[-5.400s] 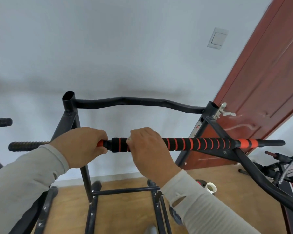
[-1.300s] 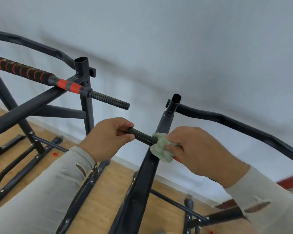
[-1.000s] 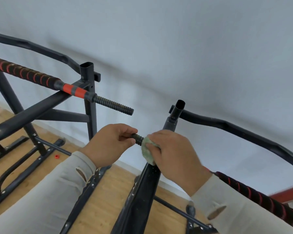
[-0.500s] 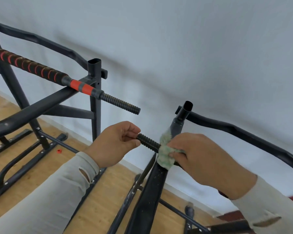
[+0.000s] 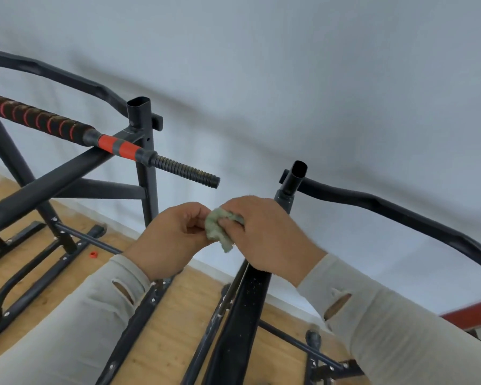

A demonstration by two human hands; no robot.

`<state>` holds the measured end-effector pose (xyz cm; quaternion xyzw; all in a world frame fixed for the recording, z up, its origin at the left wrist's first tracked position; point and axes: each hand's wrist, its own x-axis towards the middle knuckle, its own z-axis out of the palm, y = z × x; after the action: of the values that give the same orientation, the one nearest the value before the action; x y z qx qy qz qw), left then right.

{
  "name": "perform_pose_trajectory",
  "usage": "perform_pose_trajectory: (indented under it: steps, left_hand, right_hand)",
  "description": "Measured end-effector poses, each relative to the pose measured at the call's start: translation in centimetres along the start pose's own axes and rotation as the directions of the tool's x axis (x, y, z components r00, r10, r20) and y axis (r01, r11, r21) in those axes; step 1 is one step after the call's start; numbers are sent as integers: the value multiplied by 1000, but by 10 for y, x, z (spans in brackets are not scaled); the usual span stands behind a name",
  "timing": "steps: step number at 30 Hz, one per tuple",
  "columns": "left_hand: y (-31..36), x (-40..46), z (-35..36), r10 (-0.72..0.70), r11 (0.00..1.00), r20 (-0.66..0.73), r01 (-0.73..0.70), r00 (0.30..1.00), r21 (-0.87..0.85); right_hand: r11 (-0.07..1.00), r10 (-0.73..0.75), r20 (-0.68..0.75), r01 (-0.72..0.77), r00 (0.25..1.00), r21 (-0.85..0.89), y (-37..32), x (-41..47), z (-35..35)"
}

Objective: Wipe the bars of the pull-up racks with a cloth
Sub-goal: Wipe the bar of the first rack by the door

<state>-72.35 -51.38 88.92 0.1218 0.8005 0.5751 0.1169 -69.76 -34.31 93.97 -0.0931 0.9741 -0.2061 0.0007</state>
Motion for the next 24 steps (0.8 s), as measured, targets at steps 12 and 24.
perform_pose_trajectory:
  steps: [12,24]
  left_hand:
    - [2,3,0,-35,999,74,35,997,-5]
    - [4,2,-5,-10,999,86,5,996,53]
  right_hand:
    - [948,91,129,-47,987,-314,24,-45,-48]
    - [964,13,109,17,994,-265,11,-40,-32]
